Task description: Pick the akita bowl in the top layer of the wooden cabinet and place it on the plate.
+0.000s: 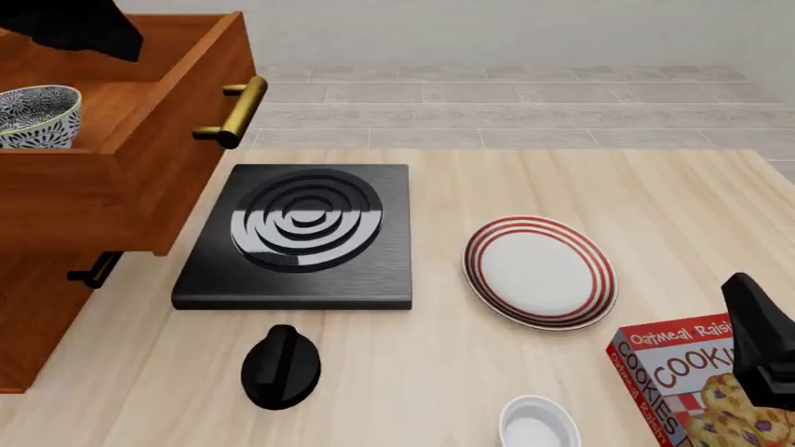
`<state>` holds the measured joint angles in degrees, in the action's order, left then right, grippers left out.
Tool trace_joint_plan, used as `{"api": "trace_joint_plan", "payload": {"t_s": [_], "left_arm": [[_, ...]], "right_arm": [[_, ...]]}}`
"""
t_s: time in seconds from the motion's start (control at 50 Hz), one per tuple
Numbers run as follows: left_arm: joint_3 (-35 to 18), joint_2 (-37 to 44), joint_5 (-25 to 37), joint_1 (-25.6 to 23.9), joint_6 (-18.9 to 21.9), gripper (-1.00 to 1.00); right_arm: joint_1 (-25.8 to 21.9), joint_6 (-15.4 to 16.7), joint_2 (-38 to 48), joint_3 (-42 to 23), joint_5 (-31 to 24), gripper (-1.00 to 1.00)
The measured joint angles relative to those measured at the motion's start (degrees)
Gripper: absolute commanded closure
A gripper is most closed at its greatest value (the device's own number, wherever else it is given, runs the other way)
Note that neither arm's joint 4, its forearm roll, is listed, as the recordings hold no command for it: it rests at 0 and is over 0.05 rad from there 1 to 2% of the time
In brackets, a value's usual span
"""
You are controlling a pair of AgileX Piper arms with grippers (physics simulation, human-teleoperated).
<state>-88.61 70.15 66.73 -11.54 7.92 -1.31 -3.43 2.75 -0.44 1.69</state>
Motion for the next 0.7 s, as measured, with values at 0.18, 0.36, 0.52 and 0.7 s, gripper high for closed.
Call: {"api": "trace_joint_plan", "payload": {"t_s": [0.18, 0.36, 0.52, 0.7], "left_arm": [[-1.0, 1.6, 1.2, 1.3, -0.6, -1.00], [-1.9, 2.9, 2.0, 2.8, -0.7, -1.00], [-2.5, 3.9, 2.5, 4.1, -0.7, -1.00], [-3.2, 5.0, 2.8, 5.8, -0.6, -1.00]], "right_arm": [[-0.1, 0.0, 0.6, 0.0, 0.6, -1.00], [-0.1, 0.0, 0.9, 0.0, 0.9, -1.00], [-0.1, 0.0, 1.0, 0.1, 1.0, -1.00], [-0.1, -0.1, 0.7, 0.1, 0.7, -1.00]]}}
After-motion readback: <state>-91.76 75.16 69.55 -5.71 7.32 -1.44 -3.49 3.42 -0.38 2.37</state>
